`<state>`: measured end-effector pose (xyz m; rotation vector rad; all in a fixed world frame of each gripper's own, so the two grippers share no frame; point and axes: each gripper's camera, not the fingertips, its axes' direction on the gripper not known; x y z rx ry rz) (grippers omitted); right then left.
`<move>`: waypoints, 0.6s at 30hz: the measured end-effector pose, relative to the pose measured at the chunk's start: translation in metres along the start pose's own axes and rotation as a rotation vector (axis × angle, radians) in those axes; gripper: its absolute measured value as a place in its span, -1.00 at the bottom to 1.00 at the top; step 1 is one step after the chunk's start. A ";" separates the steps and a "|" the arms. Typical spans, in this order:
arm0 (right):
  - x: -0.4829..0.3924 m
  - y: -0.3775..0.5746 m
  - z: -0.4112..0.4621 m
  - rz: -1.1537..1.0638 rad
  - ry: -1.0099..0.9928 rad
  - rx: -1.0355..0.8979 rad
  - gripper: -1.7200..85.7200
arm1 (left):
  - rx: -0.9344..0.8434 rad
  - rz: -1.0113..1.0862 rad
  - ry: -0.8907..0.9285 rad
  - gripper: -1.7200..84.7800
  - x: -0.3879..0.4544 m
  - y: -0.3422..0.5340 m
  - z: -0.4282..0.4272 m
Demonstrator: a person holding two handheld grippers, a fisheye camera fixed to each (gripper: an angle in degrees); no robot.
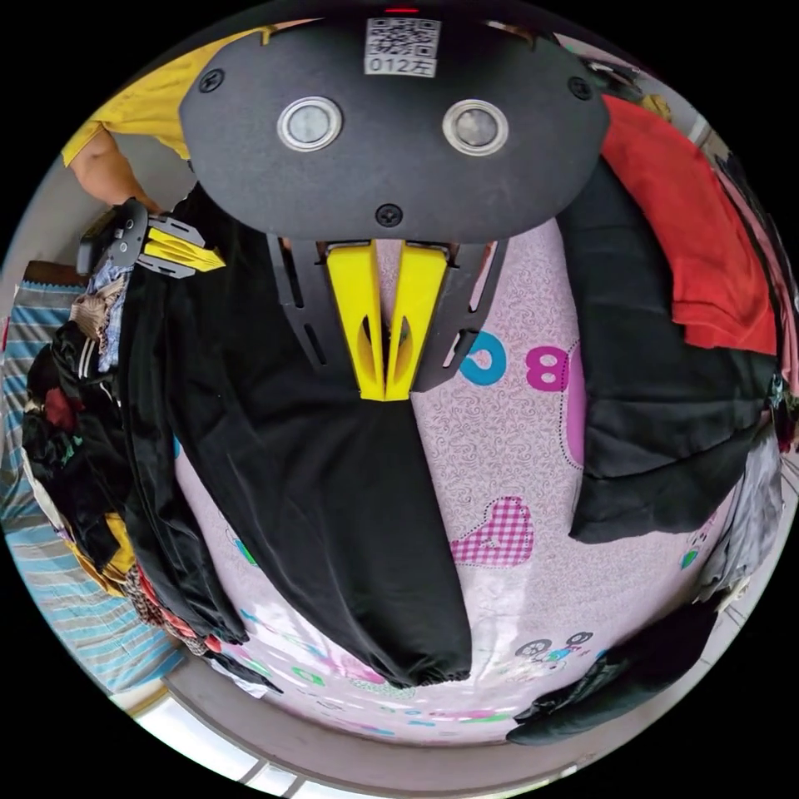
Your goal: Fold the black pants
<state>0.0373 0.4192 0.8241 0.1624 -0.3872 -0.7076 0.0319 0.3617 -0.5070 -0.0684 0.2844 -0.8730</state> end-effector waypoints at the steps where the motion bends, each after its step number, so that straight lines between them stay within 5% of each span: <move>1: 0.007 -0.005 -0.002 0.003 -0.032 -0.020 -0.95 | -0.009 -0.024 -0.017 -0.96 -0.001 0.002 0.003; 4: 0.025 -0.029 -0.009 -0.037 -0.121 -0.203 -0.95 | -0.003 -0.042 -0.036 -0.96 0.000 0.007 0.006; 11: 0.088 -0.143 -0.082 -0.025 -0.028 0.018 -0.95 | 0.027 -0.053 0.002 -0.96 -0.012 -0.042 0.019; 18: 0.141 -0.262 -0.068 0.034 0.125 0.079 -0.95 | 0.062 -0.010 -0.028 -0.96 -0.013 -0.125 0.076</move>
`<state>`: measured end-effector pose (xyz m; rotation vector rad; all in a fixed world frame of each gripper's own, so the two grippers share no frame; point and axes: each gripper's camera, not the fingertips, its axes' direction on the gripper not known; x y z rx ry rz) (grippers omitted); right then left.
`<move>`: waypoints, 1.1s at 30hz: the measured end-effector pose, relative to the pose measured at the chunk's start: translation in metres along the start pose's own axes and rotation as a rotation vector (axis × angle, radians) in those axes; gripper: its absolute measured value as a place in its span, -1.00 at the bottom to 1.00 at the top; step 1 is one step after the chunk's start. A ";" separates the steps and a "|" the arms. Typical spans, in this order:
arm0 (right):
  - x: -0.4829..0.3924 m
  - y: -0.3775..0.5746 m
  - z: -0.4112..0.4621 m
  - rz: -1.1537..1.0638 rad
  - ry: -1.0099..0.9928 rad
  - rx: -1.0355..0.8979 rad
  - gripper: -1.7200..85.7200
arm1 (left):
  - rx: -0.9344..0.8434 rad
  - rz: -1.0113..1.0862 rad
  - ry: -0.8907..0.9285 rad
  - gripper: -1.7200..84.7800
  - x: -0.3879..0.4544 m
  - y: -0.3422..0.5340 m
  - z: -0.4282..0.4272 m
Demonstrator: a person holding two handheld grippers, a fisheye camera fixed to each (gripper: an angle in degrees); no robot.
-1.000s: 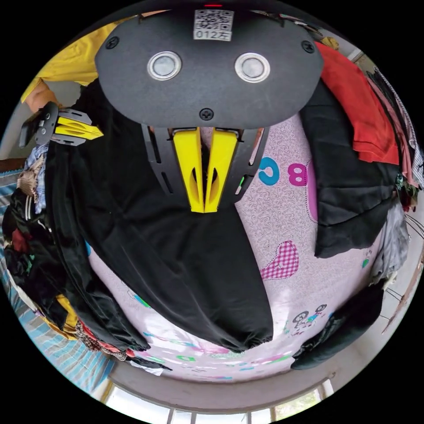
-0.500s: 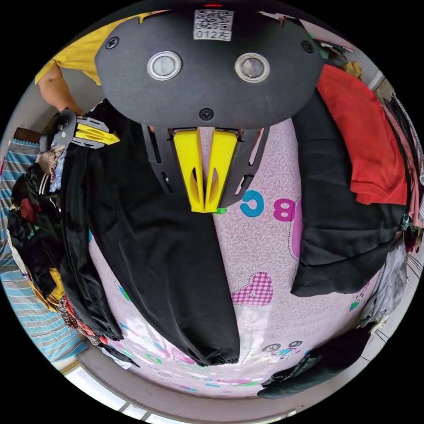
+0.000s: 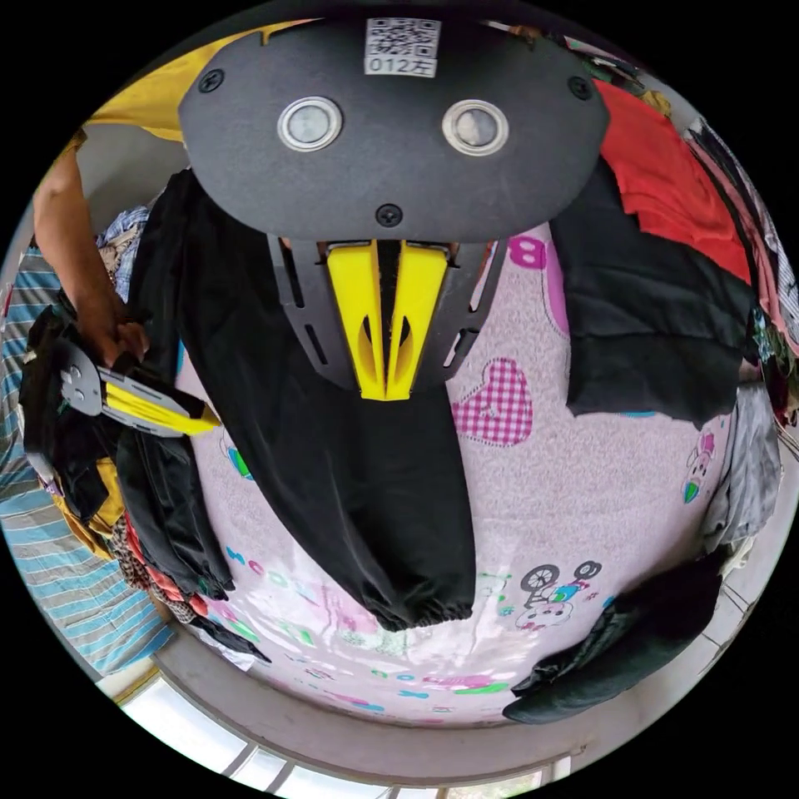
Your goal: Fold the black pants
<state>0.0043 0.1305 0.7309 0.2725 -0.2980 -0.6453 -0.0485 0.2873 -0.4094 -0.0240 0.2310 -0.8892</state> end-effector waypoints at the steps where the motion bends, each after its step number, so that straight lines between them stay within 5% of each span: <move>1: 0.007 -0.013 0.009 0.006 -0.002 -0.010 -0.95 | -0.020 0.012 -0.031 -0.96 0.000 -0.010 0.017; 13: 0.073 -0.009 -0.017 0.006 -0.105 0.097 -0.95 | 0.000 -0.027 -0.030 -0.96 -0.012 -0.031 0.070; 17: 0.136 0.082 -0.089 0.162 0.085 0.226 -0.93 | 0.115 -0.013 0.059 -0.95 0.012 -0.027 0.063; 23: 0.238 0.210 -0.134 0.473 0.085 0.219 -0.80 | 0.080 0.187 0.239 -0.95 0.133 -0.055 0.103; 33: 0.271 0.255 -0.110 0.583 -0.013 0.156 -0.88 | -0.055 0.354 0.317 -0.95 0.312 -0.095 0.179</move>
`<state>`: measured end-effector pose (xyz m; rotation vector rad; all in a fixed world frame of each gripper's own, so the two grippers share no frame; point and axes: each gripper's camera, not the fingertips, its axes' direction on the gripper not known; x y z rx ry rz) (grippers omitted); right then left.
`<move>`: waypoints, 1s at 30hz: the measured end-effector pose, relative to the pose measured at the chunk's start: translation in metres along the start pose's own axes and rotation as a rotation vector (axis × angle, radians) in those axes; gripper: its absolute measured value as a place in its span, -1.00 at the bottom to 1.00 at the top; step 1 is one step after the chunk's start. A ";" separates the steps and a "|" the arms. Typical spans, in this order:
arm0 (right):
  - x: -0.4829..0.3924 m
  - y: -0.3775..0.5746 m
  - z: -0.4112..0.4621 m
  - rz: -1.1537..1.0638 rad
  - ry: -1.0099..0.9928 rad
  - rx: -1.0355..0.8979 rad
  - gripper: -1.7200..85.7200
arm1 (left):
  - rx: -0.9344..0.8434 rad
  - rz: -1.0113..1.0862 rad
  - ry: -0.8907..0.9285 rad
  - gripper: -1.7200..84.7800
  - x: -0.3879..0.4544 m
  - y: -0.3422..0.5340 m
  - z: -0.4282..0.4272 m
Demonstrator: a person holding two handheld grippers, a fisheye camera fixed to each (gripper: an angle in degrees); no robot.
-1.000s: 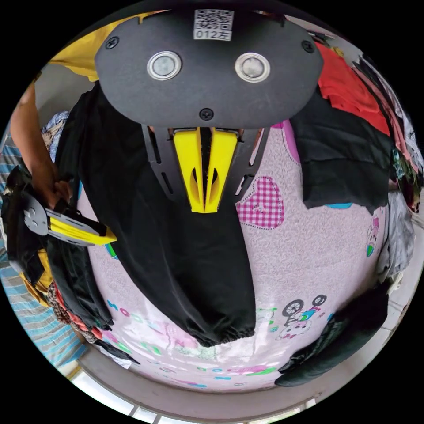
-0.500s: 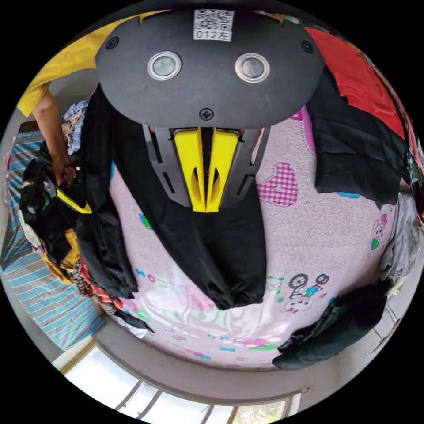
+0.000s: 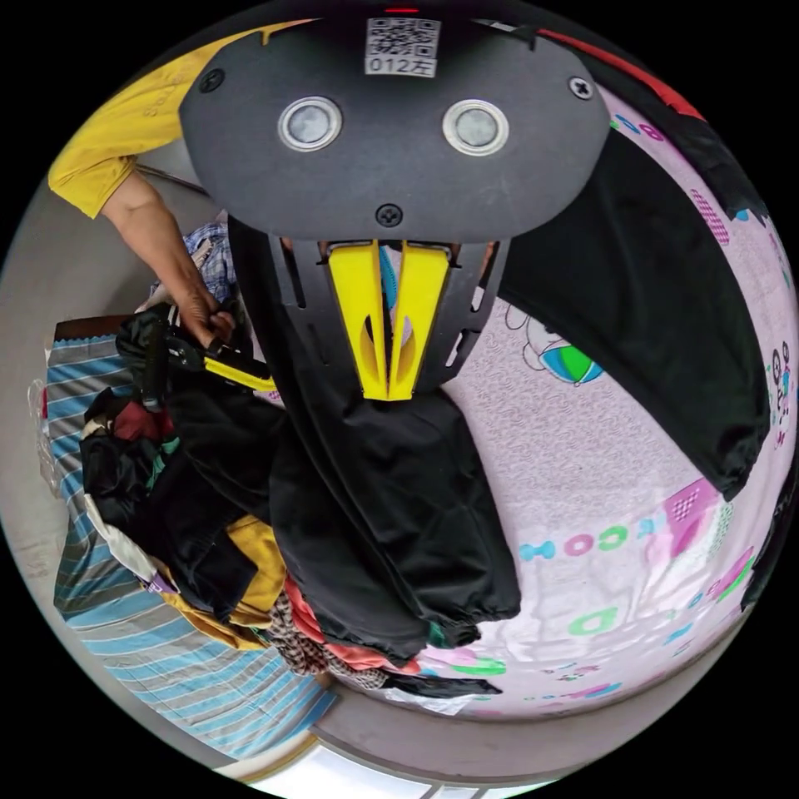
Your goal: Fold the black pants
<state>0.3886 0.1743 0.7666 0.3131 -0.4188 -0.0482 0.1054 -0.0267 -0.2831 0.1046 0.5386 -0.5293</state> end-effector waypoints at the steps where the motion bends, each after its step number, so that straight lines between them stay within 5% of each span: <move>1: 0.001 0.003 0.001 -0.011 0.005 0.001 -0.90 | -0.012 0.009 -0.003 -0.95 0.007 -0.008 0.009; 14: -0.101 0.043 -0.062 -0.301 -0.234 0.214 -0.95 | -0.024 -0.044 -0.028 -0.87 0.035 -0.090 0.025; 30: -0.182 0.100 -0.004 -0.450 -0.223 0.179 -0.95 | -0.144 0.233 -0.517 -0.72 0.127 -0.191 0.094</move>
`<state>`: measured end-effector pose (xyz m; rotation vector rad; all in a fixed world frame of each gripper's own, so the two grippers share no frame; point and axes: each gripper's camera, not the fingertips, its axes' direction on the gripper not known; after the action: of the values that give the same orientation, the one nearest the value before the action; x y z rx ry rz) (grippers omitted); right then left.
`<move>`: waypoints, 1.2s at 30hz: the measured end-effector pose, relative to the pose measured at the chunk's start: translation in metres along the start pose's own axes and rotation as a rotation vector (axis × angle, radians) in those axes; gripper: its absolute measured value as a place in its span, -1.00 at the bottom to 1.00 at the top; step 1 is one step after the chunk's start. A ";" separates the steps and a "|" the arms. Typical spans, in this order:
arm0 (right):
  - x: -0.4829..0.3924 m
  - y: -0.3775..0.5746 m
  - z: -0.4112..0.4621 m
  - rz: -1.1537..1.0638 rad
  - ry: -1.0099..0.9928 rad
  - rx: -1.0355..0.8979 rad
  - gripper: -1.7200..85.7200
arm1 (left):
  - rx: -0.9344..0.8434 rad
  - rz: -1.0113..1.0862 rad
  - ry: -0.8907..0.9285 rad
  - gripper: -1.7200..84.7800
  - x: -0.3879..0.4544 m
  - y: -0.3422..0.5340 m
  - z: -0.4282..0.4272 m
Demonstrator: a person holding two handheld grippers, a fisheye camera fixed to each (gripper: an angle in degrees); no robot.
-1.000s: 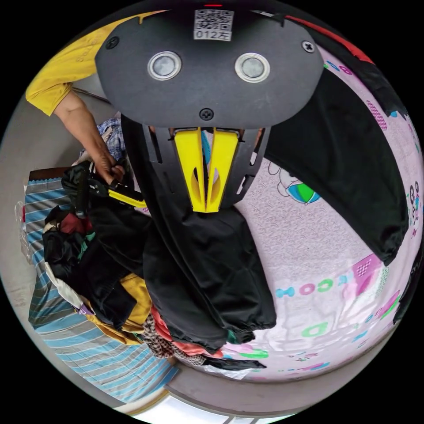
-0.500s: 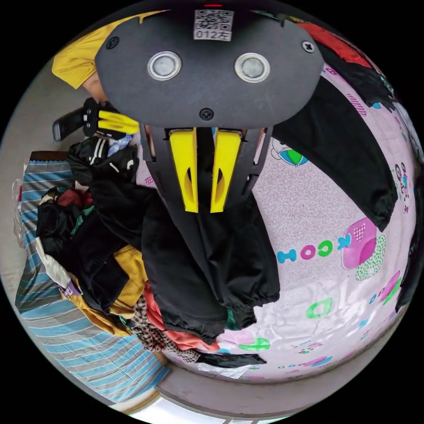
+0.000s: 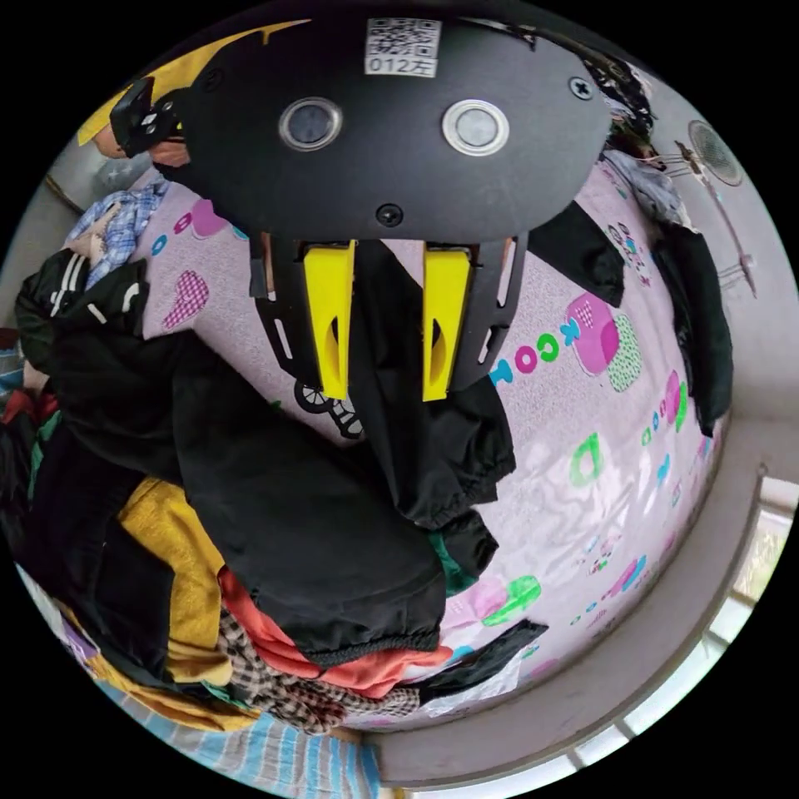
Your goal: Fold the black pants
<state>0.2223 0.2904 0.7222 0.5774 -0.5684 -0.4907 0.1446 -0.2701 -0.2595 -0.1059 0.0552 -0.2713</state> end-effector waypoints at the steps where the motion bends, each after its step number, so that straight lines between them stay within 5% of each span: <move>1: -0.004 0.002 0.004 -0.004 -0.001 -0.002 -0.95 | -0.015 0.036 -0.063 -0.73 0.014 -0.008 0.004; 9: -0.033 0.015 0.018 -0.021 0.024 0.006 -0.95 | -0.116 0.176 -0.380 -0.93 0.046 -0.020 0.034; 19: -0.127 0.000 0.041 -0.172 0.158 -0.016 -0.95 | 0.288 -0.161 0.509 -0.96 -0.213 0.119 -0.077; 26: -0.244 -0.012 0.142 -0.447 0.180 -0.157 -0.95 | 0.415 -0.342 0.521 -0.96 -0.362 0.295 -0.063; 31: -0.279 0.002 0.232 -0.518 0.130 -0.370 -0.95 | 0.170 -0.787 0.631 -0.95 -0.438 0.422 0.061; 36: -0.284 0.010 0.256 -0.484 0.131 -0.407 -0.95 | 0.351 -0.895 0.852 -0.95 -0.453 0.479 0.085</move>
<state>-0.1427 0.3667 0.8051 0.3488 -0.1867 -0.9918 -0.1591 0.3195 -0.2104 0.3564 0.8155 -1.2017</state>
